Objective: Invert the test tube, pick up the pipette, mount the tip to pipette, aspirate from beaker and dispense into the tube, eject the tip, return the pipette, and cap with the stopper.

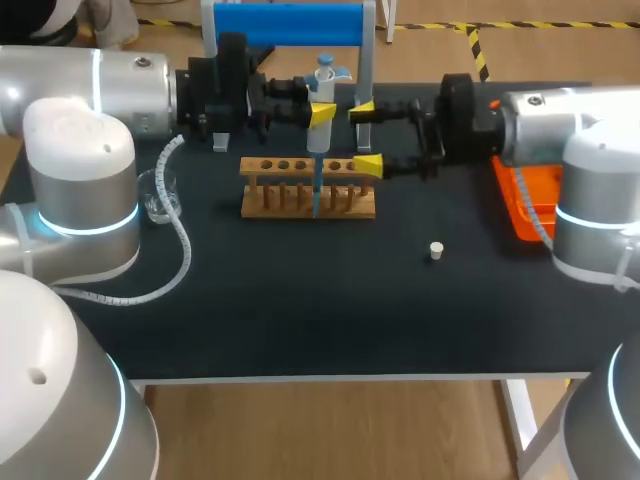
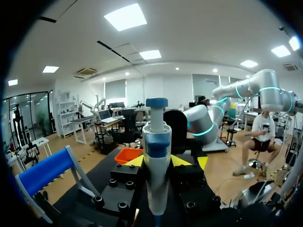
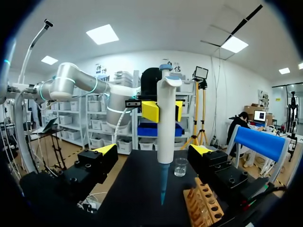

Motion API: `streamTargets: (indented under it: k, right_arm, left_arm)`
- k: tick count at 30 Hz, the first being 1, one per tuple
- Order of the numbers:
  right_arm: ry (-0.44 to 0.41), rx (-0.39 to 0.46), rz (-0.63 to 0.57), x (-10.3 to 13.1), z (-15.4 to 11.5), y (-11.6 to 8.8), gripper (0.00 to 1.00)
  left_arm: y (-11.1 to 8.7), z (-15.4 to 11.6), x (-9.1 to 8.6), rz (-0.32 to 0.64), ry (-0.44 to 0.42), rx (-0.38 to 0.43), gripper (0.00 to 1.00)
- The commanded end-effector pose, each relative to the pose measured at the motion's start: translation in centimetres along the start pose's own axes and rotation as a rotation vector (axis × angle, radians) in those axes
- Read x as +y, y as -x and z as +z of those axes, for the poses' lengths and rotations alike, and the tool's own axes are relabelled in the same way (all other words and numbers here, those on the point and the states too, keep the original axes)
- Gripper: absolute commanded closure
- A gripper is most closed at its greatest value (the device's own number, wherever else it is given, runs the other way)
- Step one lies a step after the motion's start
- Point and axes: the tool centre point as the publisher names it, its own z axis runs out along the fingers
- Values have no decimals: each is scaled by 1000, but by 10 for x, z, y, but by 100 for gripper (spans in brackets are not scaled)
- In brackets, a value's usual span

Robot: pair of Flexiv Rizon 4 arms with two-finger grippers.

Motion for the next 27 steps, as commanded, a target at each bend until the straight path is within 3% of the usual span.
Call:
streamTargets:
  k: [1, 16, 27]
  right_arm:
    - [0, -5, 0, -2, 12, 4, 0]
    - [4, -37, -2, -3, 38, 22, 0]
    - [8, -36, -9, -1, 48, 23, 0]
  left_arm:
    - [0, 1, 0, 1, -3, -3, 100]
    - [0, 1, 0, 1, -3, -3, 100]
    - [0, 1, 0, 1, -3, -3, 100]
